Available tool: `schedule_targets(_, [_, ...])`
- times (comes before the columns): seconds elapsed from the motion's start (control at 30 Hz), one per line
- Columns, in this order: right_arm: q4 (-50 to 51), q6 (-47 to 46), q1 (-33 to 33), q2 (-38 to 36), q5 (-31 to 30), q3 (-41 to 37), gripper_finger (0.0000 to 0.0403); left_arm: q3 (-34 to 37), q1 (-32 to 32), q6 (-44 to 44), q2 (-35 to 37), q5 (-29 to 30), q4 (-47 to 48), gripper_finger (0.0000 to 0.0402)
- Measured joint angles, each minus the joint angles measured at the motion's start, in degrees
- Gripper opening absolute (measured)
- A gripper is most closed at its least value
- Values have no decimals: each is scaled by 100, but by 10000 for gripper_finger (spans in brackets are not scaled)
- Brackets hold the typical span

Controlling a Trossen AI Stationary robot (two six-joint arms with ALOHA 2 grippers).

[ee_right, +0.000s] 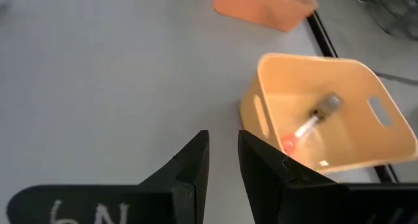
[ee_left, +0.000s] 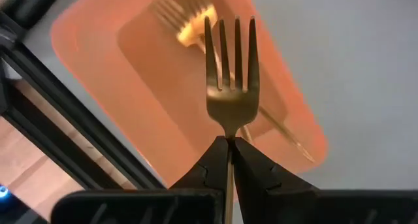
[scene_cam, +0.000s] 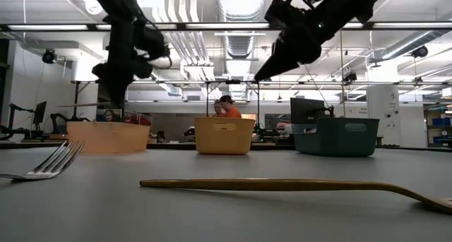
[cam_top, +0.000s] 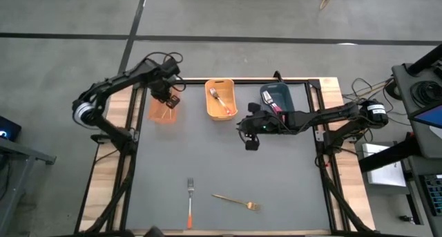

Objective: Sort silverware by color (type)
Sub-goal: Put the gold fork into the orange bin

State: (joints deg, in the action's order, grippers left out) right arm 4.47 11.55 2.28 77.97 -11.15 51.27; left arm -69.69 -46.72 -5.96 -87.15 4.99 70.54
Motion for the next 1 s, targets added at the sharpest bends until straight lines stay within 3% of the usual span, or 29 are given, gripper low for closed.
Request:
schedule_targets(0.2, [120,75,30,0,-256,0,73,-42,-218,146,-459,0,115,0])
schedule_targets(0.4, [127,143,78,0,-306,0,73,-525,-249,252,-908,-3,686,0])
schedule_targets(0.77, [496,0,76,0,-546,0,73,-1308,-254,297,-1326,-2,1414,0])
schedule_targets(1.0, [529,0,76,0,-547,0,73,-1429,-289,392,-1609,-4,1630,0])
